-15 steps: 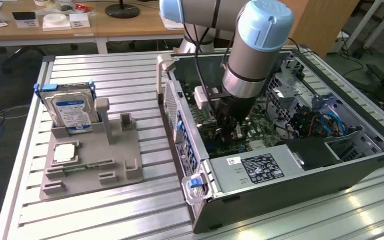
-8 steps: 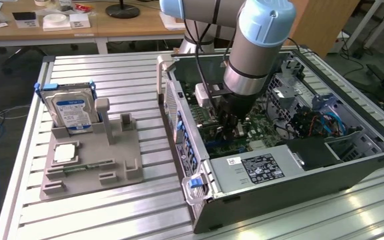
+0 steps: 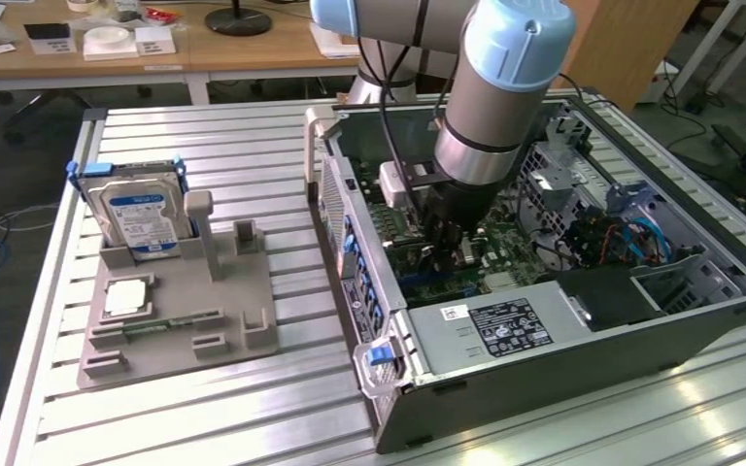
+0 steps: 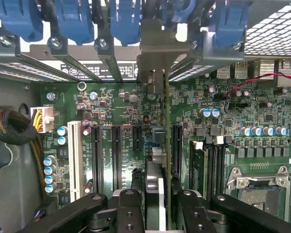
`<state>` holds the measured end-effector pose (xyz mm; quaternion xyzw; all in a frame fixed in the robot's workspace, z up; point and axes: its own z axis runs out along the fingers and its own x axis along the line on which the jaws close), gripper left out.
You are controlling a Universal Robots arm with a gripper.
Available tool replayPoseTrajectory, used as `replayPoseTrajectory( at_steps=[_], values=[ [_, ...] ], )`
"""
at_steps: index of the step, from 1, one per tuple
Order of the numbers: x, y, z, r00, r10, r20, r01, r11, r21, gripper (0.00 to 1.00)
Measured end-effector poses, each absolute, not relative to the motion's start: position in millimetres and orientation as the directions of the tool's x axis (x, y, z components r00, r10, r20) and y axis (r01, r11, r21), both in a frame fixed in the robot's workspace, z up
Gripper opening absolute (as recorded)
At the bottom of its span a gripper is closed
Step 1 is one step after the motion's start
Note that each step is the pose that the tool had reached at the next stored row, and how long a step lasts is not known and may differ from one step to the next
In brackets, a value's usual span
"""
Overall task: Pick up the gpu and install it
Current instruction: 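Insert the gpu into the slot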
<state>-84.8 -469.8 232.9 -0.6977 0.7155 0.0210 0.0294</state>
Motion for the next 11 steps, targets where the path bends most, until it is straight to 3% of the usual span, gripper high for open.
replayPoseTrajectory(
  at_steps=[11],
  values=[
    [-82.0, -469.8, 232.8, -0.025, -0.997, -0.077, -1.0, 0.025, -0.008, 0.34]
  ],
)
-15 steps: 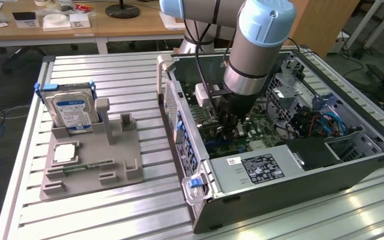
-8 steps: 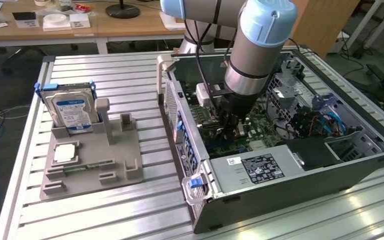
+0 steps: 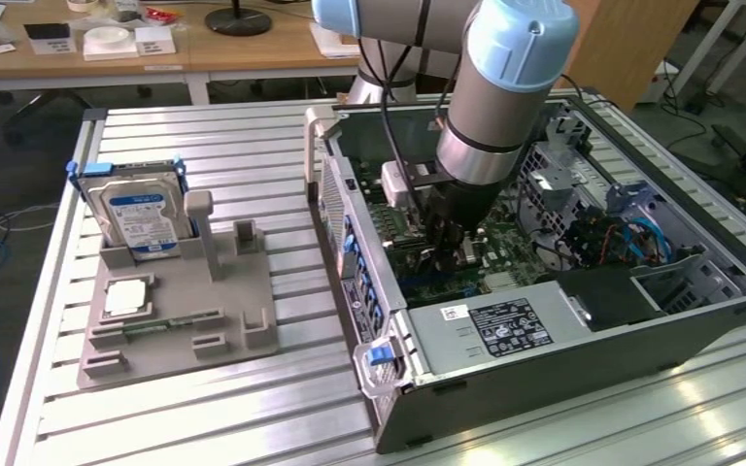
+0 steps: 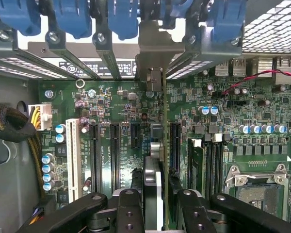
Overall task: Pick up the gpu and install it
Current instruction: 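Insert the gpu into the slot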
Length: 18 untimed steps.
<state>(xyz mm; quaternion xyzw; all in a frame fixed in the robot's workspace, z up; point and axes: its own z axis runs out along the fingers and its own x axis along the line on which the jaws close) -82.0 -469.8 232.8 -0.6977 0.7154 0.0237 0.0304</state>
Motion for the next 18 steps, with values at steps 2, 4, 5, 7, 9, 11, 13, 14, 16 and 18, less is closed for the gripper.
replayPoseTrajectory(
  at_steps=[2, 4, 5, 7, 9, 11, 13, 14, 16, 18],
  values=[
    [-81.0, -469.8, 233.0, -0.025, -0.997, -0.076, -1.0, 0.025, -0.006, 0.34],
    [-81.0, -469.8, 233.0, -0.025, -0.997, -0.076, -1.0, 0.026, -0.006, 0.34],
    [-81.0, -469.8, 232.9, -0.025, -0.997, -0.076, -1.0, 0.026, -0.006, 0.34],
    [-80.8, -469.8, 232.9, -0.025, -0.997, -0.076, -1.0, 0.025, -0.006, 0.34],
    [-80.8, -469.8, 233.0, -0.025, -0.997, -0.076, -1.0, 0.026, -0.006, 0.34],
    [-80.8, -469.8, 233.0, -0.025, -0.997, -0.076, -1.0, 0.026, -0.006, 0.33],
    [-80.8, -469.8, 233.0, -0.025, -0.997, -0.076, -1.0, 0.026, -0.006, 0.28],
    [-80.8, -469.8, 233.0, -0.025, -0.997, -0.076, -1.0, 0.026, -0.006, 0.28],
    [-80.8, -469.8, 233.0, -0.025, -0.997, -0.076, -1.0, 0.026, -0.006, 0.28],
    [-80.8, -469.8, 233.0, -0.025, -0.997, -0.076, -1.0, 0.026, -0.006, 0.28]
  ],
)
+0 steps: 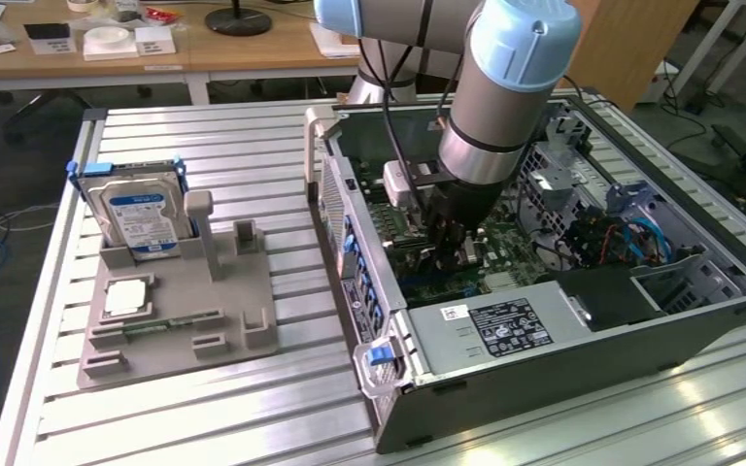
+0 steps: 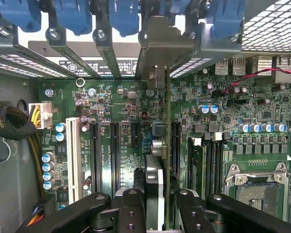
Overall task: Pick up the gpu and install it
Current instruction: 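Insert the gpu into the slot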
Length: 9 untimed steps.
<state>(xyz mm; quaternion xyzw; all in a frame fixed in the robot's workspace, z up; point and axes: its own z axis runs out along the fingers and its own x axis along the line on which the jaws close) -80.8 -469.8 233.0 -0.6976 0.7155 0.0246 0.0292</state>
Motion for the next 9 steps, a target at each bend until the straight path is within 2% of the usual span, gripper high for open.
replayPoseTrajectory(
  at_steps=[9],
  values=[
    [-80.8, -469.7, 239.9, -0.025, -0.997, -0.076, -1.0, 0.025, -0.006, 0.28]
  ],
)
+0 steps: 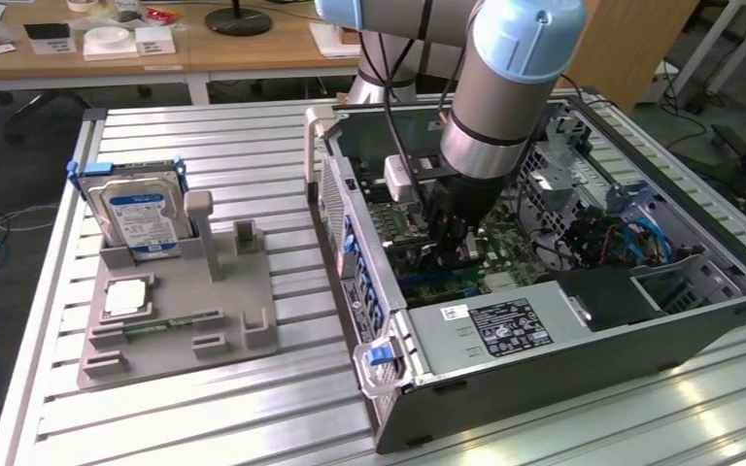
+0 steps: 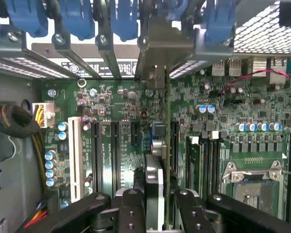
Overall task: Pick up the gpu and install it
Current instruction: 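Insert the gpu into the slot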
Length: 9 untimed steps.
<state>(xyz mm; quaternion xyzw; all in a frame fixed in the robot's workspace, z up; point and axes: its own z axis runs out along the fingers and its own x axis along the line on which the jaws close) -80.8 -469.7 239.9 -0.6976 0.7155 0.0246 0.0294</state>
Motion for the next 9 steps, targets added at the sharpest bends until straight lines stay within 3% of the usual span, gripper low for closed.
replayPoseTrajectory(
  at_steps=[9],
  values=[
    [-79.1, -469.8, 237.5, -0.026, -0.997, -0.076, -1.0, 0.026, 0.003, 0.28]
  ],
)
